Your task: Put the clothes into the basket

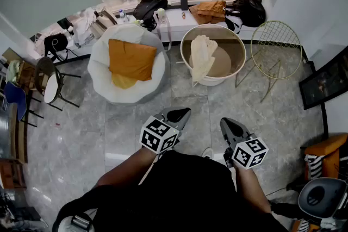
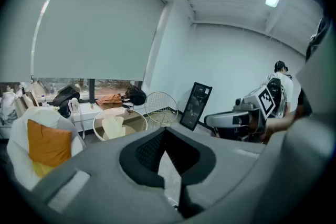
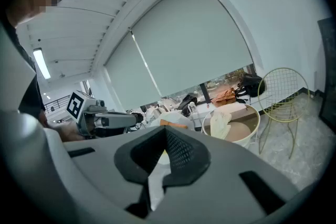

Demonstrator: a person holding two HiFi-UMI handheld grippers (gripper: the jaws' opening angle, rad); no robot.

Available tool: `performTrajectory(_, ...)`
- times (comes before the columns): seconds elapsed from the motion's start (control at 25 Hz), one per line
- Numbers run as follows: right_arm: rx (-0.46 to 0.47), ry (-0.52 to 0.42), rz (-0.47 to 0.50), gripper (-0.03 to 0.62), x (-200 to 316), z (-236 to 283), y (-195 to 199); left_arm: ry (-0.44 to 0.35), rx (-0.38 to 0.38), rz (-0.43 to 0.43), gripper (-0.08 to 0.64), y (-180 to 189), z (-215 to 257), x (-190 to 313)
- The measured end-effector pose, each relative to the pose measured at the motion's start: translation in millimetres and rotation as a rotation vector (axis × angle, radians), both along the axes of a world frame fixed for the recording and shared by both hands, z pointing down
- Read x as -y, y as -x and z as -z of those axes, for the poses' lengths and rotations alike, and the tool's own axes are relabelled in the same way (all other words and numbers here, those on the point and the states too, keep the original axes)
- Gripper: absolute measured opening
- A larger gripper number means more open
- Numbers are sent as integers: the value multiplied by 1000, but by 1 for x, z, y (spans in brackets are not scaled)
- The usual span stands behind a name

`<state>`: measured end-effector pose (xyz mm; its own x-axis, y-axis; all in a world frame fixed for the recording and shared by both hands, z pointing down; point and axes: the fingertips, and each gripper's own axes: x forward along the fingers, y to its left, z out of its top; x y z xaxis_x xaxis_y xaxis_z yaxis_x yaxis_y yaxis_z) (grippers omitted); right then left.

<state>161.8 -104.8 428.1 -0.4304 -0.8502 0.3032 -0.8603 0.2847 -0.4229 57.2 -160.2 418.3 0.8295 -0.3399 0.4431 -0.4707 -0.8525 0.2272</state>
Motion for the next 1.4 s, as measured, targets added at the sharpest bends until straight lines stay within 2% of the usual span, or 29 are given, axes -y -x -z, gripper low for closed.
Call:
performTrajectory(0.4, -15, -3, 21, 12, -4, 0, -11, -8, 3, -6, 0, -14, 1, -4)
performTrajectory(0.52, 12, -12, 21, 12, -8, 2, -18, 12, -1, -12, 0, -23, -2, -10)
performTrajectory(0.6, 52, -14, 30, 14, -11, 3, -22, 63, -27, -13, 0, -31, -5, -14)
performTrajectory(0.72, 104, 2, 24, 14, -12, -1, -32, 227, -113, 29, 0, -42, -16, -16)
performTrajectory(0.8, 131, 16, 26, 14, -15, -6, -39, 300, -133, 70, 0, -48, -25, -16)
performTrajectory(0.84, 125, 21, 31, 14, -16, -8, -42, 298, -118, 79, 0, -51, -29, -17)
performTrajectory(0.96, 65, 25, 45, 14, -22, -13, -55, 229, -60, 68, 0, -61, -32, -23)
performTrajectory(1.28, 27, 18, 82, 14, -15, -15, -85, 139, -34, 94, 0, -89, -23, -29)
performTrajectory(1.4, 46, 17, 102, 15, -11, -16, -91, 134, -14, 123, 0, -91, -27, -30)
